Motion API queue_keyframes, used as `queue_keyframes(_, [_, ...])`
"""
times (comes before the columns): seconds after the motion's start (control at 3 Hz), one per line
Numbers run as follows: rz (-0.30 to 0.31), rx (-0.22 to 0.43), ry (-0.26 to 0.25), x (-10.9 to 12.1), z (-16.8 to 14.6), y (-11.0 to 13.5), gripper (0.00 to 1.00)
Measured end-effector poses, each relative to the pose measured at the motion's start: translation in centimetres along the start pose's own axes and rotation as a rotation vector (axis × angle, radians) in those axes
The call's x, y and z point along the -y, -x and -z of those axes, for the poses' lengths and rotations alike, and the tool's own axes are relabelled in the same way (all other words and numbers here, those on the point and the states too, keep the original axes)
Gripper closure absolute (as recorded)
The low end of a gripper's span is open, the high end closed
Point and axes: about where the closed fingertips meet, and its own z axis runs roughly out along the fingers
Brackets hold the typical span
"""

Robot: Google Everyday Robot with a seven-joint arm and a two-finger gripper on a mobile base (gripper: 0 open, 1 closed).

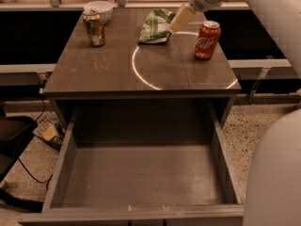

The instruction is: Place green jalapeno chip bag into top drawer

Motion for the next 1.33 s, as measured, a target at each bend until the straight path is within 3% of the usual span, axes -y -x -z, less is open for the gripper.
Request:
queue_keyframes(0.33, [-0.03, 0.02, 0.011, -1.4, -2.2, 0.1, 0.0])
queue_keyframes(0.67, [-0.102, 0.084, 0.021, -3.0, -7.2, 0.1, 0.0])
queue_keyframes(1.33, [-0.187, 0.128, 0.053, -3.7, -13.0, -0.6, 0.0])
